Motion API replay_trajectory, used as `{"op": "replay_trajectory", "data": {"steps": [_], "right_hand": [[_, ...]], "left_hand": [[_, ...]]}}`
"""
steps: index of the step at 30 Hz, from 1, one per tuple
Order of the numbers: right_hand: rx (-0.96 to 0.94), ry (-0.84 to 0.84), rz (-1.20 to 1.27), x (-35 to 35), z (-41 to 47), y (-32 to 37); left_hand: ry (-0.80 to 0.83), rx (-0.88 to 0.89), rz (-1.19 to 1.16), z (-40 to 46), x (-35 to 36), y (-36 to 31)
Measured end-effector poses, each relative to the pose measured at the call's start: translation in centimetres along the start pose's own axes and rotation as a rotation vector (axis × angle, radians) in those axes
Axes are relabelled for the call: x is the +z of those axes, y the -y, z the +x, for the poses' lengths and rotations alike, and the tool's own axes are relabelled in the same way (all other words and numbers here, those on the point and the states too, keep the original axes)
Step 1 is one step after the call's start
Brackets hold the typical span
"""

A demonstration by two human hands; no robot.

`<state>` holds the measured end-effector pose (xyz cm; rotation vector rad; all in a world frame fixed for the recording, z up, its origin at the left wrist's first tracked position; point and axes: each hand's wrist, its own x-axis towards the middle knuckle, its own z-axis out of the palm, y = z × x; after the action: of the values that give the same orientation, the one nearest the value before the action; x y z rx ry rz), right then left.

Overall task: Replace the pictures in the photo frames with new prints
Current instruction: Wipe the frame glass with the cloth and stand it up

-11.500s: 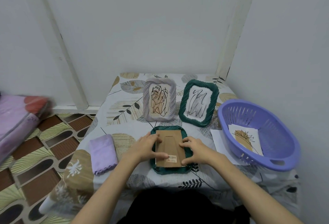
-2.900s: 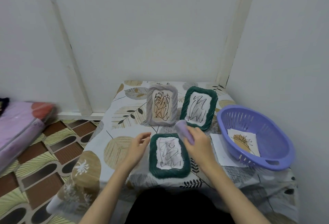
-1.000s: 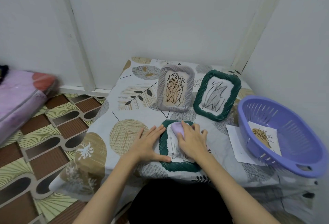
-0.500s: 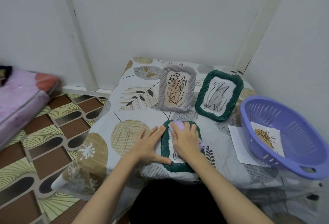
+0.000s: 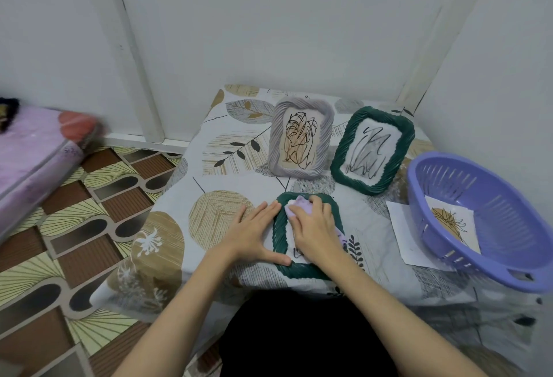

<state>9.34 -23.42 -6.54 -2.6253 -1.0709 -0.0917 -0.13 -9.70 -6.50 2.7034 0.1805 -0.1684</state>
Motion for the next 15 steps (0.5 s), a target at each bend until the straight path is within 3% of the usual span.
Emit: {"op": "replay_trajectory", "data": {"steps": [6, 12, 15], "right_hand": [[0.13, 0.005, -0.049, -0.2, 1.1, 0.3], [0.03, 0.034, -0.091, -0.9, 0.4, -0.5], [0.008, -0.086, -0.207, -1.8, 0.5, -1.5]], "left_hand": [[-0.002, -0.003, -0.012, 0.0, 0.0, -0.1], [0.013, -0.005, 0.009, -0.1, 0.0, 0.0], [0.005, -0.003, 0.013, 0.0, 0.0, 0.0]]}}
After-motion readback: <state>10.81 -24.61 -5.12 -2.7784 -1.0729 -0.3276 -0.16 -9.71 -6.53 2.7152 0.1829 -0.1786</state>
